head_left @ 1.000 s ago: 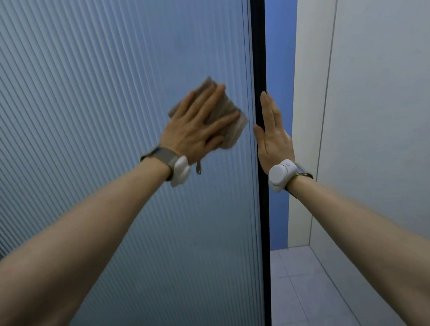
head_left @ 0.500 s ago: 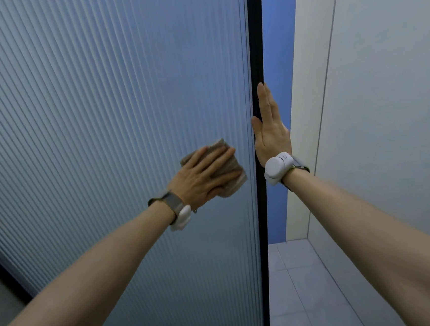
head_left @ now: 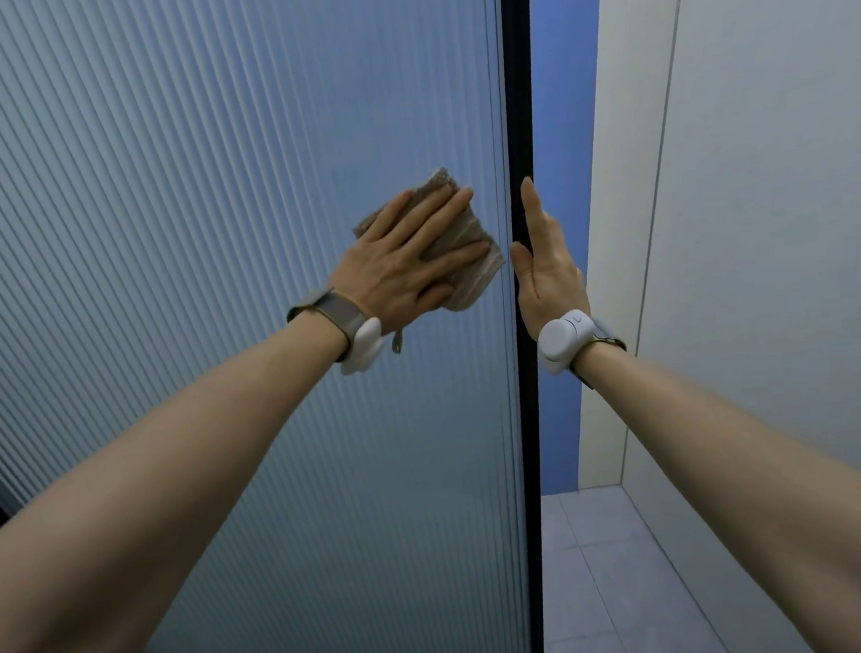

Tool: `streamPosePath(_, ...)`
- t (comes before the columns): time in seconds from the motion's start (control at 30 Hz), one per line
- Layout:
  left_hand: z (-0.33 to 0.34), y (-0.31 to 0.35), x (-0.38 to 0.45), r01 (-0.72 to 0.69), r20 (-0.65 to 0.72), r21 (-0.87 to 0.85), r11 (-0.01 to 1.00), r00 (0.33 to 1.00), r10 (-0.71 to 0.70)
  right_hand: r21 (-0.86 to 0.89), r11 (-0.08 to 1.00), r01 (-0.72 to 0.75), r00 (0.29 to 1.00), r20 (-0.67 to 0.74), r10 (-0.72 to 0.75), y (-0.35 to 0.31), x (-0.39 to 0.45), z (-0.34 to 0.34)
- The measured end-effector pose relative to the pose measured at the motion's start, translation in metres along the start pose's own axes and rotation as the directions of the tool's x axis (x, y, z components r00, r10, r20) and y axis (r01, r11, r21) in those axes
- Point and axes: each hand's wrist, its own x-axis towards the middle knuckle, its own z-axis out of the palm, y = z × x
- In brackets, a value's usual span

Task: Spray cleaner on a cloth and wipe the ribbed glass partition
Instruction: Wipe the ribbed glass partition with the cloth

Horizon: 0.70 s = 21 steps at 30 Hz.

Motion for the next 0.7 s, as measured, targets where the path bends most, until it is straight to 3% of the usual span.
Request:
streamPosePath(0.4, 0.036, 0.064, -0.057, -0.085, 0.064, -0.057, 0.995, 0.994, 0.088, 0.019, 1.000, -0.009, 0.999, -0.034, 0.010, 0.007, -0.004, 0.012)
streamPosePath(0.57, 0.029, 0.055, -0.049, -0.104, 0.031, -0.034, 0.994, 0.994, 0.105, 0.024, 1.000, -0.001, 0.999, -0.041, 0.002, 0.007, -0.003, 0.012)
streamPosePath(0.7, 0.013, 0.025, -0.016, 0.016, -0.024, -0.017, 1.000, 1.000, -0.016, 0.004, 1.000, -0.025, 1.000, -0.016, 0.025, 0.003, -0.004, 0.006)
